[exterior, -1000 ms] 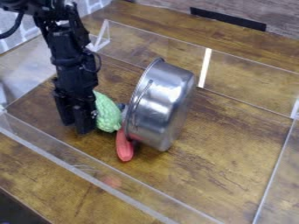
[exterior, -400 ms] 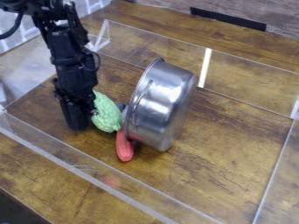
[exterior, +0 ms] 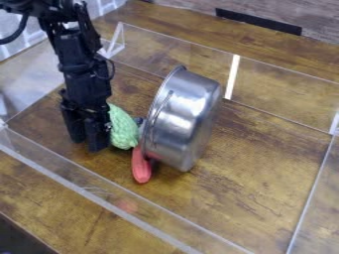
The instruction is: Put the green object in the silver pot
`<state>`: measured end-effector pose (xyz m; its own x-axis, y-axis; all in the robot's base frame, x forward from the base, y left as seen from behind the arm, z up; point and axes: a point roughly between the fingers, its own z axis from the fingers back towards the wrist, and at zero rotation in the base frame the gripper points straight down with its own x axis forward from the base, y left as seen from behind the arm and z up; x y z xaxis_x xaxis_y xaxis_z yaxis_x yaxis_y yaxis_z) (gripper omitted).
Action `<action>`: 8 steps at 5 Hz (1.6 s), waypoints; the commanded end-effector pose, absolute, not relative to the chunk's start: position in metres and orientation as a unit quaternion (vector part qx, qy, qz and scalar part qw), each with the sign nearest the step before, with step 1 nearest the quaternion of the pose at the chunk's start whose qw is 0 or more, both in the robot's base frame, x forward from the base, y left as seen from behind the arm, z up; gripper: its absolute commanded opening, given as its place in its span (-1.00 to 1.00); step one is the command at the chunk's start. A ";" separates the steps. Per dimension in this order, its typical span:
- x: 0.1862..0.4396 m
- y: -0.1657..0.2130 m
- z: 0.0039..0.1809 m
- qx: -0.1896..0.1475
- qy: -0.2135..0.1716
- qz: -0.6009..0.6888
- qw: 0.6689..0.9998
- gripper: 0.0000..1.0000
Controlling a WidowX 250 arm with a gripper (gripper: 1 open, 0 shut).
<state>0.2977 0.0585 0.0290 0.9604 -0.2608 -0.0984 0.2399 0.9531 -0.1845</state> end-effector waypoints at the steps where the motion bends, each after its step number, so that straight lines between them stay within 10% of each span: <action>1: 0.309 0.060 0.065 -0.057 0.025 -0.127 0.990 -1.00; 4: 0.333 0.009 0.157 -0.015 -0.009 -0.146 0.989 -1.00; 5: 0.334 -0.002 0.160 -0.021 -0.015 -0.150 0.988 -1.00; 6: 0.333 -0.003 0.150 -0.025 -0.011 -0.152 0.988 1.00; 8: 0.331 -0.003 0.131 -0.033 -0.005 -0.155 0.987 1.00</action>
